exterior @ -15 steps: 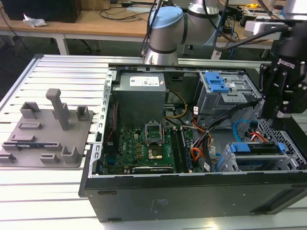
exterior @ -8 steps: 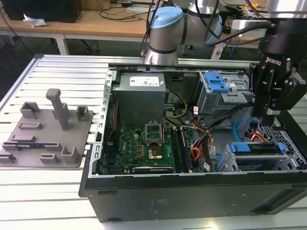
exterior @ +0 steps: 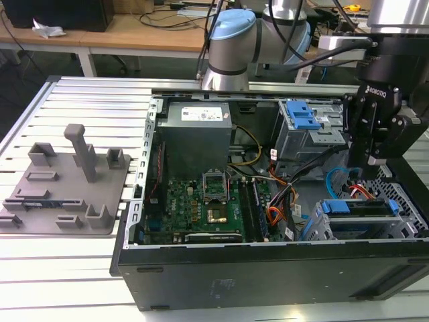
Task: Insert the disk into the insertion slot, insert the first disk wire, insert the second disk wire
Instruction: 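Insert the second disk wire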
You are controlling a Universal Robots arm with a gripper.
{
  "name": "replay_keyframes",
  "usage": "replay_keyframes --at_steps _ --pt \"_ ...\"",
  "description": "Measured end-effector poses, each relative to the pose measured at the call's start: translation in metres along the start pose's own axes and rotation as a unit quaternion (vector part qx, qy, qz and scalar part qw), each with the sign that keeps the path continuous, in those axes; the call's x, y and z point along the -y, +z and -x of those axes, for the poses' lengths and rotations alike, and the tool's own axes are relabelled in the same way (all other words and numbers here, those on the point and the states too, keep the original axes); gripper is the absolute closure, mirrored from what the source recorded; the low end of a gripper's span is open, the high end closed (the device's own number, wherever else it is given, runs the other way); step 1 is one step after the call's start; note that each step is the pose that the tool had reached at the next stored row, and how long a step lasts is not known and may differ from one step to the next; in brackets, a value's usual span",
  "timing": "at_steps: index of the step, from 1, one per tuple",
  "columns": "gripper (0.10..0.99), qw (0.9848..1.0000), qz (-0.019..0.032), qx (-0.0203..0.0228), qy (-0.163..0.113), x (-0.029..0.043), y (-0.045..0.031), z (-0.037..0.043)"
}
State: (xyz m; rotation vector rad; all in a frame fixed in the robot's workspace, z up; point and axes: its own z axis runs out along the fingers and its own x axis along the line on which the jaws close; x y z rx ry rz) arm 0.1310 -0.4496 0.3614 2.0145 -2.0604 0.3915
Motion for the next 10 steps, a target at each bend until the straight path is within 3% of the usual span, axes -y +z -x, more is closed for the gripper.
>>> replay_keyframes --at_steps 5,10 --pt "0.663 1.0 -0.0011 -0.0007 -0.003 -0.0001 0.0031 0.0013" --pt "0.663 1.0 -0.0027 -0.0042 -0.007 -0.0001 0.0046 0.0028"
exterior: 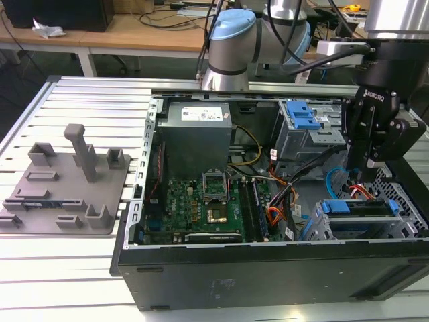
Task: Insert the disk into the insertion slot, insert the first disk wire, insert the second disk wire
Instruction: 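Insert the second disk wire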
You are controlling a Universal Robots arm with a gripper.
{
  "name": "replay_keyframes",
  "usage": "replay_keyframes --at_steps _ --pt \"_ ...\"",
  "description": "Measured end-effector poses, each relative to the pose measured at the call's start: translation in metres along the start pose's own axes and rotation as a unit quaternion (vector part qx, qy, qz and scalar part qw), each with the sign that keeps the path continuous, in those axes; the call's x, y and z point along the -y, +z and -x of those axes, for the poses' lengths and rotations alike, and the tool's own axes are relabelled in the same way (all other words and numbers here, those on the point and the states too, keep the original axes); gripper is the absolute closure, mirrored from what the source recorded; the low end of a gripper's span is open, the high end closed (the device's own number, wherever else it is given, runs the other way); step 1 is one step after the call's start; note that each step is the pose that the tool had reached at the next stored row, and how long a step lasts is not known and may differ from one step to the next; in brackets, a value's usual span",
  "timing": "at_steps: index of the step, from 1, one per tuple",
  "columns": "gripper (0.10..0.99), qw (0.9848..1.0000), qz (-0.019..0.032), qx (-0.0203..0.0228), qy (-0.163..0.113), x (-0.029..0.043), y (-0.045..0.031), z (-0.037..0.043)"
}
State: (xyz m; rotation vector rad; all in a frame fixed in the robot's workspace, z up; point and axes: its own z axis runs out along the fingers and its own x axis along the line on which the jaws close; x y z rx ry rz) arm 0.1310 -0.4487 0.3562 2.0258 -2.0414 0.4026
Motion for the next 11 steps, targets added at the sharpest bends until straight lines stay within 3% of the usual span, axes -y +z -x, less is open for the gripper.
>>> replay_keyframes --at_steps 3,4,11 --pt "0.678 1.0 -0.0007 -0.002 -0.002 0.0 0.0011 0.0011" --pt "0.753 1.0 -0.001 -0.0028 -0.003 -0.0001 0.0014 0.0016" --pt "0.753 1.0 -0.0019 -0.0069 -0.005 -0.0001 0.003 0.0047"
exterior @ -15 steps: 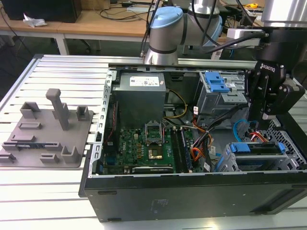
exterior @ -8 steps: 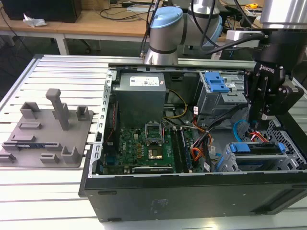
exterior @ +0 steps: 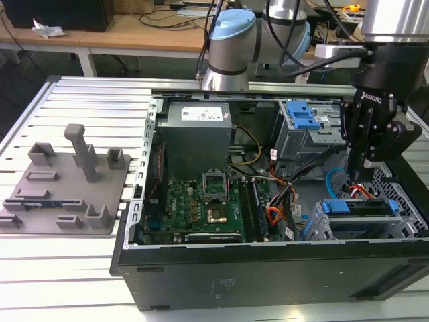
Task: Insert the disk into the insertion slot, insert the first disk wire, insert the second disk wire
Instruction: 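Insert the second disk wire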
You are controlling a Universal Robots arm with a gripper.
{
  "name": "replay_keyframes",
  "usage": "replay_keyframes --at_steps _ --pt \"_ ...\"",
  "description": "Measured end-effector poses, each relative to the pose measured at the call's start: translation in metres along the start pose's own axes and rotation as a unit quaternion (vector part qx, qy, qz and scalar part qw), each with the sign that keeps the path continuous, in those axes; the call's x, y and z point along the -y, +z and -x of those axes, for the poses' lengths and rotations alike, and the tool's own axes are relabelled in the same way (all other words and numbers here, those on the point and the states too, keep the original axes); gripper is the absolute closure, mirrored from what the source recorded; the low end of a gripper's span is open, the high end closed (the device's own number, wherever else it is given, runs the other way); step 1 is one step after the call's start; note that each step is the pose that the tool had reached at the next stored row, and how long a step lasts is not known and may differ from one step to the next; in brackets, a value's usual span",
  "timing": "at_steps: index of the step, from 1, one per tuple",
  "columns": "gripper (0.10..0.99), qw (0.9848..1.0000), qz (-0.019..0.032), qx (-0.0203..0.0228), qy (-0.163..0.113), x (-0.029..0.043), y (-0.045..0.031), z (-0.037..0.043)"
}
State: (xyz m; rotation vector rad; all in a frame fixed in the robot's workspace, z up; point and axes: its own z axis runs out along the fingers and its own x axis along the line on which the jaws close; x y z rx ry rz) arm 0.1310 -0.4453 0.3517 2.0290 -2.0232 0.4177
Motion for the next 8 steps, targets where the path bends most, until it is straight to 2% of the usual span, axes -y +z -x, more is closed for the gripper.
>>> replay_keyframes --at_steps 3,4,8 --pt "0.753 1.0 -0.0002 -0.0027 -0.001 0.0 0.0003 0.0024" --pt "0.839 1.0 -0.0004 -0.0037 -0.001 0.0 0.0006 0.0032" --pt "0.839 1.0 -0.0007 -0.0059 -0.002 -0.0001 0.0012 0.0053"
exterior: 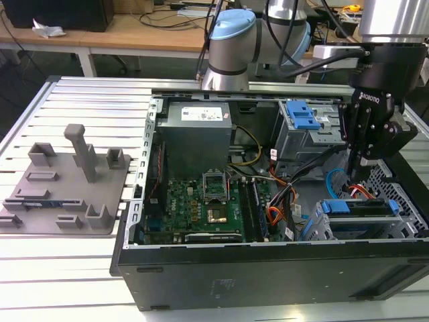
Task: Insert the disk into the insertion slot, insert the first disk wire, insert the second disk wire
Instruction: 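Insert the second disk wire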
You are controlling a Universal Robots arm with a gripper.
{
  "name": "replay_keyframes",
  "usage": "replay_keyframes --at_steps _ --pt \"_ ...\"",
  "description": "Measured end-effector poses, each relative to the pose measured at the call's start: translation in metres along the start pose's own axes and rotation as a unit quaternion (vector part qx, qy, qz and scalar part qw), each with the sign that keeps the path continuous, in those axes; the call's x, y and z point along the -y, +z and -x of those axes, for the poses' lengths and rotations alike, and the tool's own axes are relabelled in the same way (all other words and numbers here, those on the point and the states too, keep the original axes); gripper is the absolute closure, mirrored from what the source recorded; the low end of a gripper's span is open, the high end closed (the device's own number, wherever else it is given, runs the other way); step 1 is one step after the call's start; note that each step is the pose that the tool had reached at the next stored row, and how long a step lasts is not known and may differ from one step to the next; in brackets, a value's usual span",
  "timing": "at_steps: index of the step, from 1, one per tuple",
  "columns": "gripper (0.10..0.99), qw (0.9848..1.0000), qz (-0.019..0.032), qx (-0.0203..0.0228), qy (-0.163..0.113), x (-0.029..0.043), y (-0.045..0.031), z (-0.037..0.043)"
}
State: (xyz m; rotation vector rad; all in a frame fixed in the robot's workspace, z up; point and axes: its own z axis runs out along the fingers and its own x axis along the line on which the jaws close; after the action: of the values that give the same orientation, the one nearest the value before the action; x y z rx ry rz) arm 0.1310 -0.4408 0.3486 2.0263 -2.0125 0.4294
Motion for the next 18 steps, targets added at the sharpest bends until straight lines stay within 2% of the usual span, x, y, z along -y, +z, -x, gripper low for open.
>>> replay_keyframes --at_steps 3,4,10,11,16,18 --pt "0.839 1.0 -0.0002 -0.0012 0.0 0.0 0.0008 0.0012" --pt "0.922 1.0 -0.0002 -0.0015 0.0 0.0 0.0008 0.0013" --pt "0.925 1.0 -0.0001 -0.0015 0.0 0.0009 0.0009 0.0015" --pt "0.925 1.0 0.0028 -0.0015 -0.002 0.0065 0.0011 0.0014" --pt "0.925 0.9999 0.0092 -0.0014 -0.004 0.0197 0.0015 0.0014" --pt "0.925 0.9999 0.0097 -0.0009 -0.004 0.0206 0.0022 -0.0003"
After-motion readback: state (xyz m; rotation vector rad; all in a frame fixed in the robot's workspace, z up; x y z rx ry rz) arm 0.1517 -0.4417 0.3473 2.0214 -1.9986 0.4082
